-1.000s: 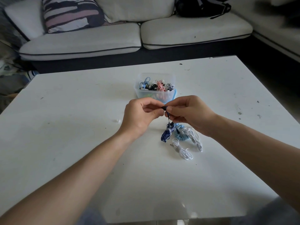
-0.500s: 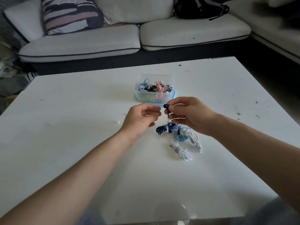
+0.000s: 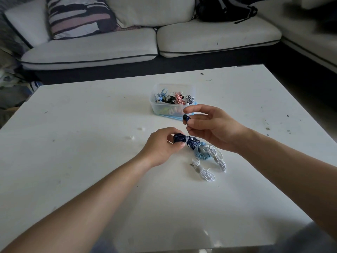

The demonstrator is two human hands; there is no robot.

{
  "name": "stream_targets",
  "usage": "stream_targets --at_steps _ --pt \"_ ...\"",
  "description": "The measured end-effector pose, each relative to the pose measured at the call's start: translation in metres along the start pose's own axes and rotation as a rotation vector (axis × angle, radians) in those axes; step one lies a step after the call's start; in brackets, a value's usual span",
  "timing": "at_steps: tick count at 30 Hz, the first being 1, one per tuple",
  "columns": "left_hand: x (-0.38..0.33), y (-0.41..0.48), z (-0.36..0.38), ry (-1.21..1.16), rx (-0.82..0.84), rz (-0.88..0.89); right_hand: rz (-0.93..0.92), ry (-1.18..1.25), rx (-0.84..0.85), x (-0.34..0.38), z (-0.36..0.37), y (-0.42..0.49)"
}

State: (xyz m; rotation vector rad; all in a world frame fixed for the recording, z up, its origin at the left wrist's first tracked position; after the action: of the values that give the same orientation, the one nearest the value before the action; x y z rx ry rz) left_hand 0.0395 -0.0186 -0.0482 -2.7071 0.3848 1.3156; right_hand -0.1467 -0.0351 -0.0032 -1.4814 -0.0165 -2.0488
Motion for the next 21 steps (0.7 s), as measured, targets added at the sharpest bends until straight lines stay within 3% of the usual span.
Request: stream_targets --at_steps 8,15,21 --pt "-0.002 -0.002 -0.019 -0.059 -0.019 -0.015 -0.015 -0.021 -0.046 0.002 0.000 0.000" --pt "-0.021 -0.001 -0.040 -0.307 -0.175 -0.033 -0.106 -0.057 -0.276 0.008 0.004 0.000" --pt "-0.042 0.013 -0.057 -0.408 -0.289 -0.012 -0.185 -0.083 -0.352 0.030 0.014 0.004"
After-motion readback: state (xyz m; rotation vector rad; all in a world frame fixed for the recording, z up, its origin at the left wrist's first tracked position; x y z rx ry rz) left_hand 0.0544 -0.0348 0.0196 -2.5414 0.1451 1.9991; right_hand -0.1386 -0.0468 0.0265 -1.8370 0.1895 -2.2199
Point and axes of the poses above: each hand's wrist, its own y-axis towards the middle knuckle, its own z-axis out of the palm, x = y × z, the point moved 1 cm from there along y, towards the middle knuckle, and after that the axes turned 8 degrees about z, right-handed, at the moved point
